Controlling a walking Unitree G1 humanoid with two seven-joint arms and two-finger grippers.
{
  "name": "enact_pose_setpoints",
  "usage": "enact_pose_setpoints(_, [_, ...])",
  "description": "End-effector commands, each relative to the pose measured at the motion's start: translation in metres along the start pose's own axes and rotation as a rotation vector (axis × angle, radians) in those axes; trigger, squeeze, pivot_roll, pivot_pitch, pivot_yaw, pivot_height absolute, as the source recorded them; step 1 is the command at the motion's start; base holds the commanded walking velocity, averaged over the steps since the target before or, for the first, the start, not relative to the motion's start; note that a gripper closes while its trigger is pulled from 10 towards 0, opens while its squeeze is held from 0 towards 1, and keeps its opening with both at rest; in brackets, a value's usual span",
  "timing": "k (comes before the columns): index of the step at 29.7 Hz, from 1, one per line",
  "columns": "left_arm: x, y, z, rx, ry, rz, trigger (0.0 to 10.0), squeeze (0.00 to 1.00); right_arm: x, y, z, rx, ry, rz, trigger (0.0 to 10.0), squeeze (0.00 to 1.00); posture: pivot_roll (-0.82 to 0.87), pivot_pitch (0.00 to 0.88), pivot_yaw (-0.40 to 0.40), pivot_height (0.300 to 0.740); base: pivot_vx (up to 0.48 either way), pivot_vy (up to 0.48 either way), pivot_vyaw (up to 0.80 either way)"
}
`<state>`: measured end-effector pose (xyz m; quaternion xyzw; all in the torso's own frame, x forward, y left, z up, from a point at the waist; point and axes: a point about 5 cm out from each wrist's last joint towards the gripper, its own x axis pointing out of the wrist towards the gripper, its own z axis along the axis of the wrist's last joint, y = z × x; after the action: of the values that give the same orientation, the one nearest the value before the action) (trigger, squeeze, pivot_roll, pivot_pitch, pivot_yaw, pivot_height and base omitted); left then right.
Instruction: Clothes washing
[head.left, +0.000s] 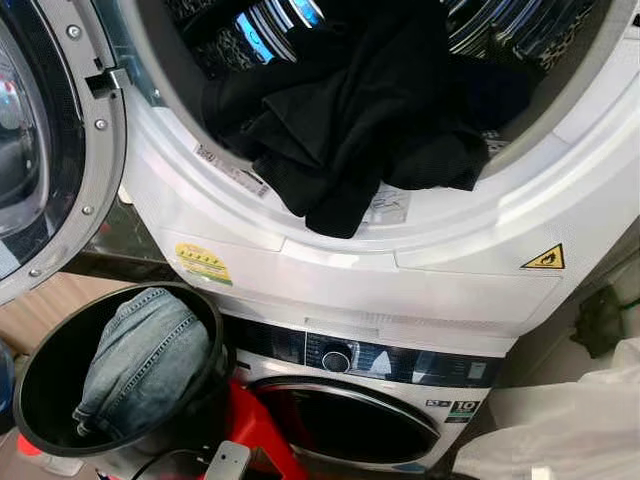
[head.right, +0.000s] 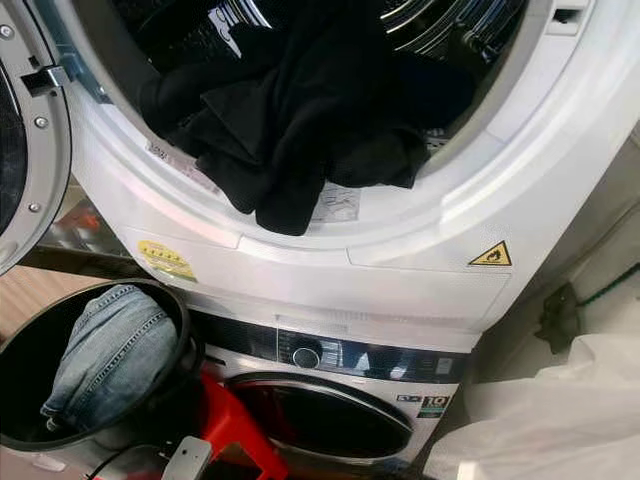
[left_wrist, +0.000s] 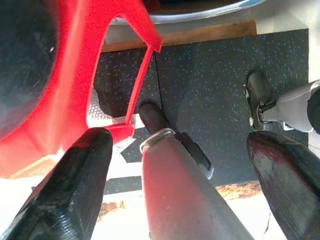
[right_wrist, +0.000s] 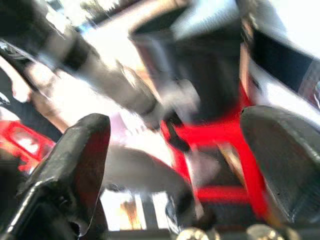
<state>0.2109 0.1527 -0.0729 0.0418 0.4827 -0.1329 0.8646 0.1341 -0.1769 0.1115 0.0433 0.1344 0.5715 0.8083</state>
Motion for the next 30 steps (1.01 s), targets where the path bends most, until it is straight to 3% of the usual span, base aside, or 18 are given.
enact_pose_setpoints(1, [0.0,0.0,-0.003,0.017,0.012,-0.002,10.0,0.0,0.019,0.007,0.035,-0.07,-0.139,0.061,10.0,0.0,-0.28,0.09,0.095,0.74,0.0,0.0,0.0])
enact_pose_setpoints(3, [0.0,0.0,-0.003,0.016,0.012,-0.002,10.0,0.0,0.029,0.001,0.054,-0.116,-0.233,0.027,10.0,0.0,-0.28,0.09,0.096,0.74,0.0,0.0,0.0])
enact_pose_setpoints(4, [0.0,0.0,-0.003,0.019,0.012,-0.003,10.0,0.0,0.039,-0.002,0.074,-0.144,-0.325,0.017,10.0,0.0,-0.28,0.089,0.099,0.74,0.0,0.0,0.0])
enact_pose_setpoints(5, [0.0,0.0,-0.003,0.02,0.012,-0.003,10.0,0.0,0.042,-0.002,0.08,-0.148,-0.35,0.024,10.0,0.0,-0.28,0.088,0.099,0.74,0.0,0.0,0.0])
enact_pose_setpoints(6, [0.0,-0.001,-0.003,0.019,0.01,-0.005,10.0,0.0,0.05,0.003,0.102,-0.164,-0.451,0.079,10.0,0.0,-0.27,0.087,0.1,0.74,0.0,0.0,0.0])
enact_pose_setpoints(10, [0.0,-0.002,-0.001,0.02,0.008,-0.008,10.0,0.0,0.057,0.013,0.122,-0.194,-0.537,0.162,10.0,0.0,-0.27,0.085,0.099,0.74,0.0,0.0,0.0])
enact_pose_setpoints(17, [0.0,-0.001,-0.001,0.025,0.004,-0.007,10.0,0.0,0.079,0.01,0.155,-0.27,-0.605,0.17,10.0,0.0,-0.26,0.083,0.099,0.74,0.0,0.0,0.0])
enact_pose_setpoints(21, [0.0,0.0,0.001,0.026,0.001,-0.006,10.0,0.0,0.115,-0.003,0.18,-0.359,-0.613,0.106,10.0,0.0,-0.27,0.075,0.11,0.74,0.0,0.0,0.0])
enact_pose_setpoints(25, [0.0,-0.001,0.004,0.032,-0.006,-0.011,10.0,0.0,0.141,-0.005,0.19,-0.405,-0.606,0.114,10.0,0.0,-0.26,0.073,0.112,0.74,0.0,0.0,0.0])
enact_pose_setpoints(30, [0.0,-0.001,0.004,0.033,-0.009,-0.011,10.0,0.0,0.157,-0.006,0.196,-0.402,-0.61,0.098,10.0,0.0,-0.25,0.072,0.111,0.74,0.0,0.0,0.0])
